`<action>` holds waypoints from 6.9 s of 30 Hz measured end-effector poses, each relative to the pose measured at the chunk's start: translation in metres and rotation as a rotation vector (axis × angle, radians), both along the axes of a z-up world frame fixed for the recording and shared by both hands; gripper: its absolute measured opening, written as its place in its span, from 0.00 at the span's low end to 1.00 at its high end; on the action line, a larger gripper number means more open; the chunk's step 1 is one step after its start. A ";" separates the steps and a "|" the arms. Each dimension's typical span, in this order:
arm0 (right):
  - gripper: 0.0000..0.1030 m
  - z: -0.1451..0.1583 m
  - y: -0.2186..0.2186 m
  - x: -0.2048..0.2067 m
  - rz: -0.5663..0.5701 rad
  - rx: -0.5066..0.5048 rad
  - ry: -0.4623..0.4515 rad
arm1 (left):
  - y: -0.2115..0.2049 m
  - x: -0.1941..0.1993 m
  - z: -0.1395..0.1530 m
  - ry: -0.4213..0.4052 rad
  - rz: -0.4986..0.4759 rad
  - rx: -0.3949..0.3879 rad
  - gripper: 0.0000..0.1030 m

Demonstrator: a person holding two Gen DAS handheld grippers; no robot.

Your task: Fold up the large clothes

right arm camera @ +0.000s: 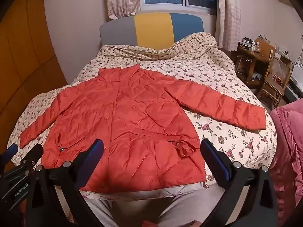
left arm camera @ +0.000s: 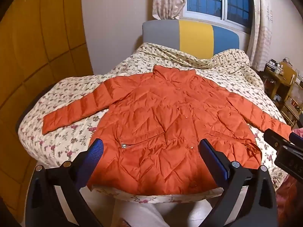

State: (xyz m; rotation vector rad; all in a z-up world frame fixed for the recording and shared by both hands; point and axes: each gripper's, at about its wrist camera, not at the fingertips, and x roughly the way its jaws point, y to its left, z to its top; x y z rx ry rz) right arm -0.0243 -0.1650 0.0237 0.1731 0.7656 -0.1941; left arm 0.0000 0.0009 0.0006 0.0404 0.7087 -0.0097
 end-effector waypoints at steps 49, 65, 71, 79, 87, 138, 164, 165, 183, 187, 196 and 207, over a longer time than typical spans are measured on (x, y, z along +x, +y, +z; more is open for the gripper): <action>0.98 -0.006 -0.002 0.002 0.007 0.017 0.025 | -0.002 -0.003 -0.001 0.007 -0.040 -0.037 0.97; 0.98 -0.009 -0.003 0.005 0.009 0.020 0.037 | -0.002 -0.002 -0.004 0.016 -0.050 -0.042 0.97; 0.98 -0.011 -0.005 0.006 0.003 0.018 0.045 | -0.004 -0.002 -0.006 0.018 -0.051 -0.041 0.97; 0.98 -0.018 -0.010 0.013 -0.009 0.020 0.066 | -0.005 0.005 -0.015 0.046 -0.055 -0.038 0.97; 0.98 -0.024 -0.015 0.021 -0.020 0.023 0.084 | -0.004 0.014 -0.020 0.066 -0.050 -0.039 0.97; 0.55 -0.185 -0.340 0.067 -0.857 0.725 -0.256 | 0.110 0.223 -0.171 0.157 0.192 0.014 0.97; 0.11 -0.088 -0.105 0.228 -0.087 -0.296 -0.283 | 0.119 0.225 -0.180 0.174 0.181 -0.076 0.97; 0.11 -0.091 -0.091 0.236 -0.045 -0.334 -0.275 | 0.119 0.225 -0.180 0.175 0.181 -0.075 0.97; 0.10 -0.206 0.101 0.300 0.619 -0.754 -0.182 | 0.118 0.226 -0.180 0.166 0.184 -0.065 0.97; 0.15 -0.217 0.094 0.313 0.639 -0.748 -0.147 | 0.118 0.226 -0.180 0.166 0.184 -0.064 0.97; 0.62 -0.152 0.013 0.278 0.594 -0.429 -0.208 | 0.116 0.226 -0.175 0.185 0.189 -0.047 0.97; 0.51 -0.124 -0.150 0.266 0.129 0.103 -0.197 | 0.047 0.235 -0.093 -0.042 0.048 -0.101 0.97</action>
